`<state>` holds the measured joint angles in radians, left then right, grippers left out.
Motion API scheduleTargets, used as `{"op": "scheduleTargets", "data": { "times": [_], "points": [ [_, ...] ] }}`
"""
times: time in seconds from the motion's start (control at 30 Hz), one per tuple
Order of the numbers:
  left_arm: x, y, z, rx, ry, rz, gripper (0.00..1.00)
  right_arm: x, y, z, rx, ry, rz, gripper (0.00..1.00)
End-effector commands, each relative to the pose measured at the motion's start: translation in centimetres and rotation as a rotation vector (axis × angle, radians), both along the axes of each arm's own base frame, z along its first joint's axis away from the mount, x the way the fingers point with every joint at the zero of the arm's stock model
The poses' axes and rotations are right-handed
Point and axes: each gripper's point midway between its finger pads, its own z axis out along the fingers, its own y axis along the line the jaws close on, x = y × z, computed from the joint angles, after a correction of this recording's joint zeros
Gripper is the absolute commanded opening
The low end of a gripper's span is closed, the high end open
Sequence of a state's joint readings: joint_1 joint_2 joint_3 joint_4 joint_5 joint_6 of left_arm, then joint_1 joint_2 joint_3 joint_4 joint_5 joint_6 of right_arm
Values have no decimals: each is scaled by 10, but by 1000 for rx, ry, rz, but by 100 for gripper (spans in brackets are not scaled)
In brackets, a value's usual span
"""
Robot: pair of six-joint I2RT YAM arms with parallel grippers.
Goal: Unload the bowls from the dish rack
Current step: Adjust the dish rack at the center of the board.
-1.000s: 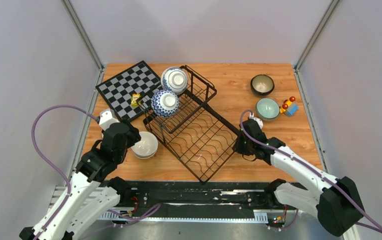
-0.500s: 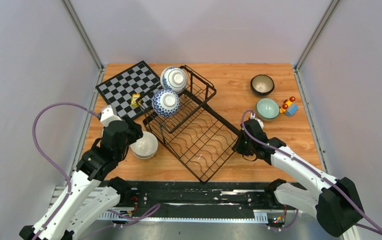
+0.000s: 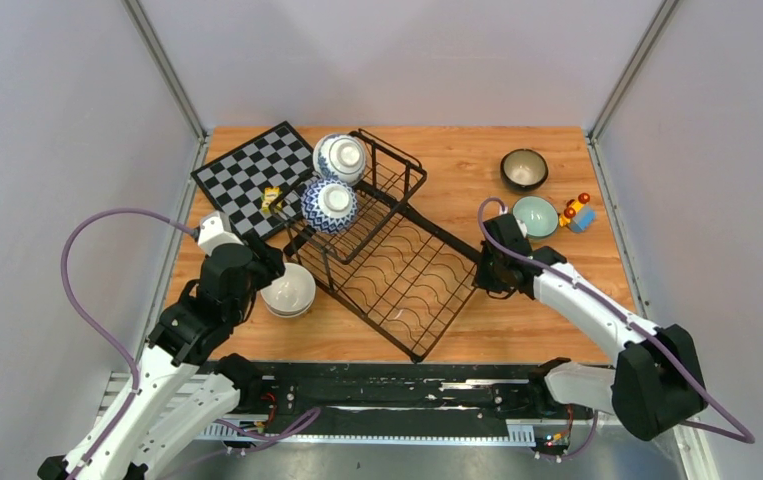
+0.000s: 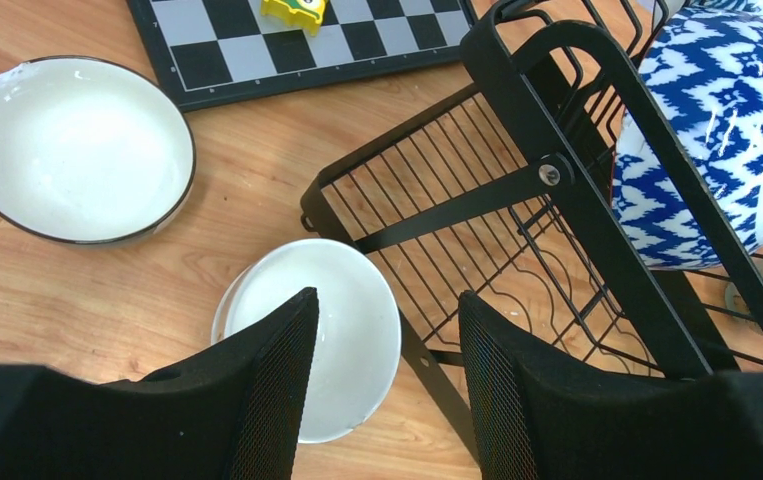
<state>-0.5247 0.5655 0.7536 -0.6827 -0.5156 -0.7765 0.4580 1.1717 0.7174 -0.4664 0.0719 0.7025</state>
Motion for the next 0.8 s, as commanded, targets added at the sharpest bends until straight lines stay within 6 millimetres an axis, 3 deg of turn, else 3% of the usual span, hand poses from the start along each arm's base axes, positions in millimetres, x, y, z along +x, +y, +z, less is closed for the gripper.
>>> {"op": "scheduleTargets", "data": {
  "times": [0.0, 0.2, 0.47, 0.77],
  "points": [
    [0, 1, 5, -3, -19, 1, 56, 48, -1, 37, 4, -143, 1, 0],
    [1, 2, 6, 1, -22, 2, 56, 73, -10, 29, -36, -108, 3, 0],
    [5, 5, 26, 22, -70, 6, 57, 96, -16, 21, -43, -86, -2, 0],
    [17, -5, 70, 24, -177, -47, 63, 143, -26, 21, -97, -91, -19, 0]
  ]
}}
